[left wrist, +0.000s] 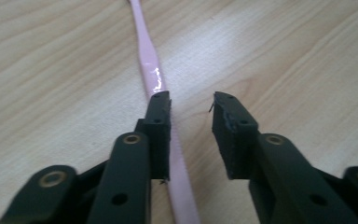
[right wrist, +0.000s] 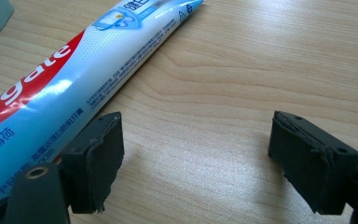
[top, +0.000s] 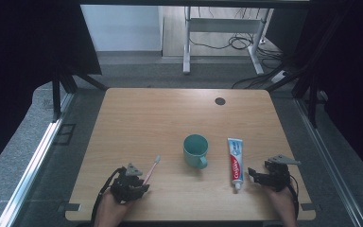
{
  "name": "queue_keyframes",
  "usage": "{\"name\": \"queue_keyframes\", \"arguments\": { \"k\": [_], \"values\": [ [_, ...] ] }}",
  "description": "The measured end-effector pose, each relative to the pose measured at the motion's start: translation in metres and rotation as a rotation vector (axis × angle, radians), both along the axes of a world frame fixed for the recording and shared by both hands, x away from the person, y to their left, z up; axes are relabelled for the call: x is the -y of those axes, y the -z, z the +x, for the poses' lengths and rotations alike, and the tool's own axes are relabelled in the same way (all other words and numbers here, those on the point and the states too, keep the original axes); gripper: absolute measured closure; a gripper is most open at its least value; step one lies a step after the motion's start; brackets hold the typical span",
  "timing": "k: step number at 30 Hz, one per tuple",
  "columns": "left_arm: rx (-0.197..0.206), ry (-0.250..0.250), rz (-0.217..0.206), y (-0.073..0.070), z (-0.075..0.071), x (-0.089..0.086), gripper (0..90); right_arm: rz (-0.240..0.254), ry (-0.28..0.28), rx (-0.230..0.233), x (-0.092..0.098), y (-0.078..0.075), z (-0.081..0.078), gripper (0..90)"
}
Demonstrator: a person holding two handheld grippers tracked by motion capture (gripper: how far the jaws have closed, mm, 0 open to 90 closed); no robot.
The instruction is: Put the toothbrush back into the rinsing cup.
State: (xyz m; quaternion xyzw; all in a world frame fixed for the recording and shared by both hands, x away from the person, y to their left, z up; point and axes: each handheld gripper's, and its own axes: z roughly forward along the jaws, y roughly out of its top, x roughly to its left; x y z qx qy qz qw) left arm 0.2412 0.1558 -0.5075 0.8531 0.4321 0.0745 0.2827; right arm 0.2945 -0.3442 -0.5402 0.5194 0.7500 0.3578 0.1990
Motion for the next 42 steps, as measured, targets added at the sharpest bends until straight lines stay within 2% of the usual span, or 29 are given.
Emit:
{"name": "queue_keyframes", "arguments": {
  "k": [5,11,21,28,29,32,37,42],
  "values": [
    [-0.036,-0.031,0.035,0.001,0.008,-0.004,58.0,0.000,0.000,0.000,0.000,0.000,0.000,17.9],
    [-0.094,-0.036,0.110,0.003,0.019,-0.001,56.1,0.000,0.000,0.000,0.000,0.000,0.000,17.9],
    [-0.191,-0.042,0.203,-0.002,0.037,0.013,56.2,0.006,0.001,0.000,0.000,0.000,0.000,17.9],
    [-0.227,-0.057,0.253,-0.004,0.046,0.024,58.5,0.008,0.000,0.001,0.001,0.000,0.000,17.9],
    [-0.240,-0.040,0.273,-0.005,0.048,0.024,59.2,0.008,-0.001,0.002,0.001,0.000,0.000,17.9],
    [-0.261,-0.026,0.300,-0.006,0.053,0.027,61.1,0.008,-0.001,0.002,0.001,0.000,0.000,17.9],
    [-0.298,-0.024,0.322,-0.007,0.061,0.030,64.5,0.008,-0.002,0.000,0.001,0.000,0.000,17.9],
    [-0.327,-0.013,0.337,-0.008,0.067,0.031,75.7,0.010,-0.001,0.002,0.001,0.000,0.000,17.9]
  ]
}}
